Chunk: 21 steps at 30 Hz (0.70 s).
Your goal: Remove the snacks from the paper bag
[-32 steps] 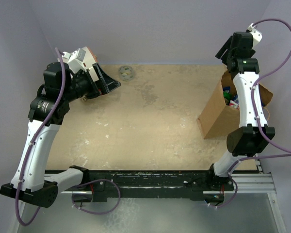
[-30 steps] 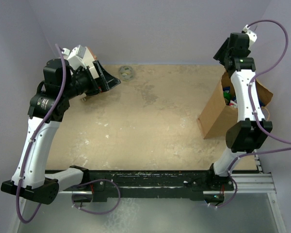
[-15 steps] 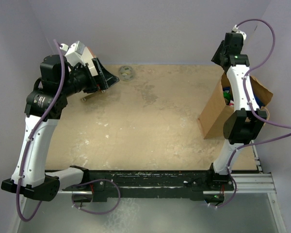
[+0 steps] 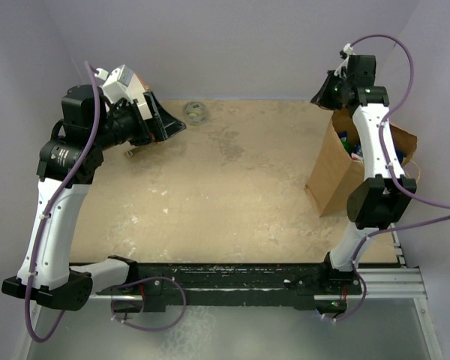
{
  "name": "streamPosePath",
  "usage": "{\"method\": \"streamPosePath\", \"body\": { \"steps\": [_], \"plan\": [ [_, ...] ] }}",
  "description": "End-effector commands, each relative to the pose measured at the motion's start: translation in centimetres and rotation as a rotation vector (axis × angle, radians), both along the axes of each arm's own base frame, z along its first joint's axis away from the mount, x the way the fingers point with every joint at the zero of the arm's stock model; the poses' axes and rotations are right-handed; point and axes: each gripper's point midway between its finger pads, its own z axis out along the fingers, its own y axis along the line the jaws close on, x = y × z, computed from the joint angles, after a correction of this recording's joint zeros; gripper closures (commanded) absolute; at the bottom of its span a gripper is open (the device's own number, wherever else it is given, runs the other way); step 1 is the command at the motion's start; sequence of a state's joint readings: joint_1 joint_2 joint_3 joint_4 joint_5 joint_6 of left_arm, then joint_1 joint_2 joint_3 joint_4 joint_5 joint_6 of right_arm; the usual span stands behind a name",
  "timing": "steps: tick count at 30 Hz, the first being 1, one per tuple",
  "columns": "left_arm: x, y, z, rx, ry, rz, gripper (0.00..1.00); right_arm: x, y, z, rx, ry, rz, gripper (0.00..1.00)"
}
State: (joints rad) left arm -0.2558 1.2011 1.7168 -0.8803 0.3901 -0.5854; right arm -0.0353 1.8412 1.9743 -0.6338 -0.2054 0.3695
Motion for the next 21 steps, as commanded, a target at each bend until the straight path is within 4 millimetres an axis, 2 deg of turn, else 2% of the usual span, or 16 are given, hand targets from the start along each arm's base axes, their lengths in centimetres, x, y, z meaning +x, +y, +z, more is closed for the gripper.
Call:
{"method": "streamPosePath", "body": {
  "steps": [1,5,9,15,18,21],
  "plan": [
    [-1.1,-0.6,1.7,-0.052,-0.045,-0.043,0.01,-4.1,4.2,4.3,0.029,-0.081,0.165,1.0],
    [-2.1,-0.8,1.4,-0.083,-0.021,-0.057,0.01,-6.8,7.1,4.2,0.012,-0.06,0.231,1.0],
    [-3.3,-1.1,0.6,-0.129,0.028,-0.068,0.01,-9.9,11.4,4.3,0.004,-0.05,0.313,1.0],
    [-5.1,-1.5,0.0,-0.221,0.08,-0.074,0.01,-14.9,19.7,4.4,0.143,-0.044,0.456,1.0],
    [-6.1,-1.5,-0.3,-0.264,0.107,-0.069,0.01,-16.8,24.3,4.8,0.203,-0.045,0.531,1.0],
    [-7.4,-1.3,-0.5,-0.296,0.131,-0.053,0.01,-17.8,28.4,5.8,0.245,-0.058,0.604,1.0]
  ]
}}
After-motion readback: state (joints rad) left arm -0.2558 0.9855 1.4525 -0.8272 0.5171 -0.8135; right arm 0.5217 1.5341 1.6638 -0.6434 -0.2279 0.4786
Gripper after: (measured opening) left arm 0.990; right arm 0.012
